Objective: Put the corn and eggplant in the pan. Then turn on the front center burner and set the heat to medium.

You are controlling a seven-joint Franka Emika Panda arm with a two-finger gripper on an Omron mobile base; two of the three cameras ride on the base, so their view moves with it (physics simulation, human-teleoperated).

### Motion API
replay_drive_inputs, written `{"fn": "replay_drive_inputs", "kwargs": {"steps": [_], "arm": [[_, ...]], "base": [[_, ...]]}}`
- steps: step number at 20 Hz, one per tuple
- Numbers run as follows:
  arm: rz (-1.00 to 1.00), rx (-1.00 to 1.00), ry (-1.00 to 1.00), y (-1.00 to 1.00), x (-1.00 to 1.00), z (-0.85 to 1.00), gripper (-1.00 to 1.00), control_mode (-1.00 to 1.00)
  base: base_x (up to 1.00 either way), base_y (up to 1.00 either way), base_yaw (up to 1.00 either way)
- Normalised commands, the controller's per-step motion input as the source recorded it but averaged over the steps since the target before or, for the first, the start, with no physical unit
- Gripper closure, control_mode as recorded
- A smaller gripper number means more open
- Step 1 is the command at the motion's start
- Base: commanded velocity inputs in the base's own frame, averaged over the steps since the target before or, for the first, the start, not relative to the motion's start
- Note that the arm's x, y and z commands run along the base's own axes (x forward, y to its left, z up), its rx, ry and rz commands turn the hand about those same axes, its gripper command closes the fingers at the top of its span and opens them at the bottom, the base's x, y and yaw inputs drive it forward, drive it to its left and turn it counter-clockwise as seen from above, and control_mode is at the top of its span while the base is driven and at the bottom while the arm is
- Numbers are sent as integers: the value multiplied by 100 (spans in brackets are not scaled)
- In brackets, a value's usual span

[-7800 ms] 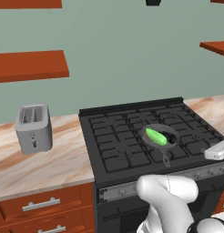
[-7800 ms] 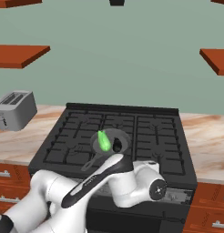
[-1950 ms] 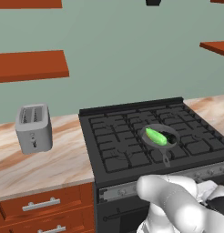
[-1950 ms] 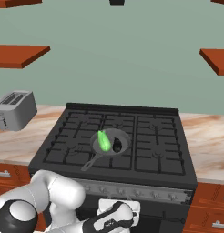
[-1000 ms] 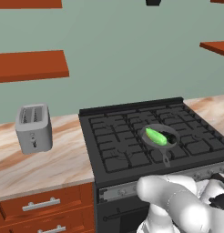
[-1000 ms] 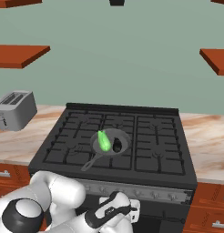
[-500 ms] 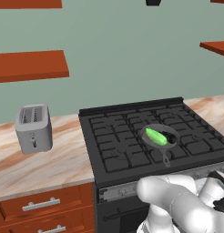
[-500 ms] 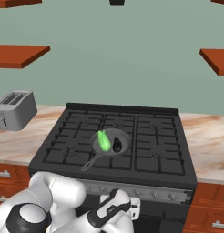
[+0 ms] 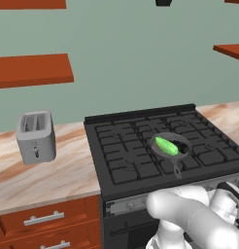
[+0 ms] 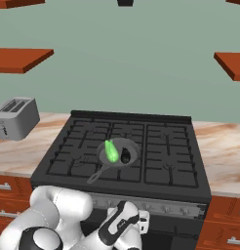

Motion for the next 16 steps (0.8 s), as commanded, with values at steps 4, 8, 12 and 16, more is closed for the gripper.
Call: {"fn": "replay_drive_inputs", "kwargs": {"steps": [4, 8, 12, 16], "arm": [[0, 0, 0, -7, 16, -22, -100, -100], [0, 0, 3, -17, 12, -4, -100, -100], [0, 0, 4, -23, 7, 0, -100, -100], [0, 0, 0, -1, 2, 0, -100, -100]], "base": [[0, 0, 0], [0, 0, 0], [0, 0, 0], [0, 0, 0]]}}
